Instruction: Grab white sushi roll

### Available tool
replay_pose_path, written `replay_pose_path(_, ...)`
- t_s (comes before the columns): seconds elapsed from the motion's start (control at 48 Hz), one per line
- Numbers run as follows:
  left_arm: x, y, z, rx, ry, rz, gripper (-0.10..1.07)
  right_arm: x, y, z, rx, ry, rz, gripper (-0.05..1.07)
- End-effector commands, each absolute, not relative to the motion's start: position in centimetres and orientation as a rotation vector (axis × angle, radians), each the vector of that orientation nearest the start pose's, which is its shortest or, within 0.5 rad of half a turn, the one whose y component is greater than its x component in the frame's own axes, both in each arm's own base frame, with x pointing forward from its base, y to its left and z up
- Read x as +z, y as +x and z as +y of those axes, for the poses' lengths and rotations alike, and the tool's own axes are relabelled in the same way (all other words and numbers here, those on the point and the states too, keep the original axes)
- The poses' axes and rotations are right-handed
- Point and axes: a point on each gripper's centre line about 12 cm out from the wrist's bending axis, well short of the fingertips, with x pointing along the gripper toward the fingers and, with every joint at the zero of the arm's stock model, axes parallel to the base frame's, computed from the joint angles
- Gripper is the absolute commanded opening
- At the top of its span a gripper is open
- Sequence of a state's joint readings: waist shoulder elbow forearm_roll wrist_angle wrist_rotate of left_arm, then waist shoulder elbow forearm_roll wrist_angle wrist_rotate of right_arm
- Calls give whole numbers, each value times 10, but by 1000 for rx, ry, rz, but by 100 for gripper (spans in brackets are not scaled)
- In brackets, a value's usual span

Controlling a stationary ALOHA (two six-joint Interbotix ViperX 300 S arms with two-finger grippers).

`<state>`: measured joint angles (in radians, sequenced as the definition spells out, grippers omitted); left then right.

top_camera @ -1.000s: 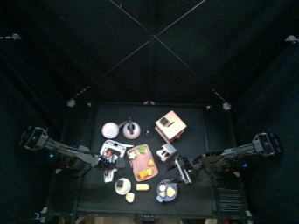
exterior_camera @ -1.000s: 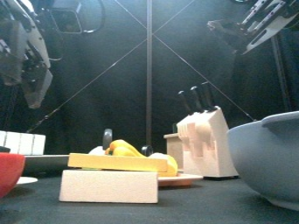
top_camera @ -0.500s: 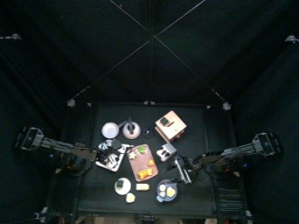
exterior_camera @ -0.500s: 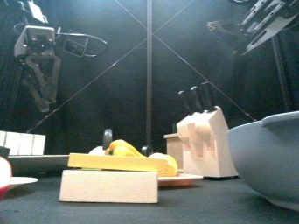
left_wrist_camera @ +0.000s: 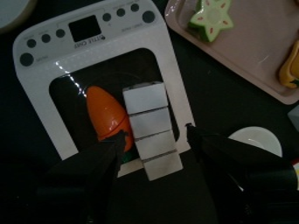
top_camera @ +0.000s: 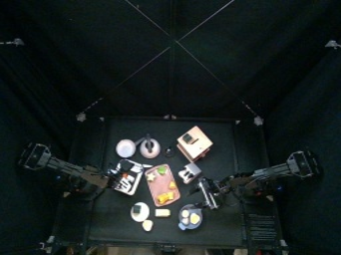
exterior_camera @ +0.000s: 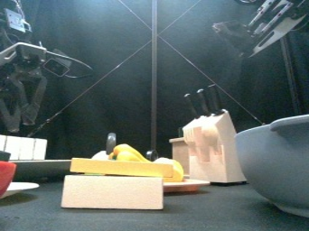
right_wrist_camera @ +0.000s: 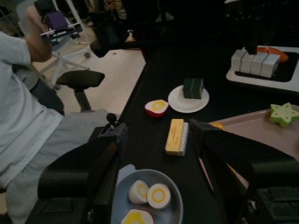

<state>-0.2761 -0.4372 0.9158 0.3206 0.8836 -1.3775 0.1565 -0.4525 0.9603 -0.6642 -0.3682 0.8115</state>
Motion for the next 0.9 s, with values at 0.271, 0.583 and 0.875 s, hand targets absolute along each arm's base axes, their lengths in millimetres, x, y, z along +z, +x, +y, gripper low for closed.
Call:
replay_pose_path(0.271, 166, 224, -37, 710, -672, 1140, 92, 266, 294, 73, 365, 184, 206, 92)
replay_pose_path(0.583, 155, 222, -39, 685, -676, 1144, 92, 266, 294, 72, 363, 184, 209, 92)
replay_pose_path(0.875, 149, 221, -39, 665, -684, 1136, 90, 266, 294, 73, 365, 183, 208, 92)
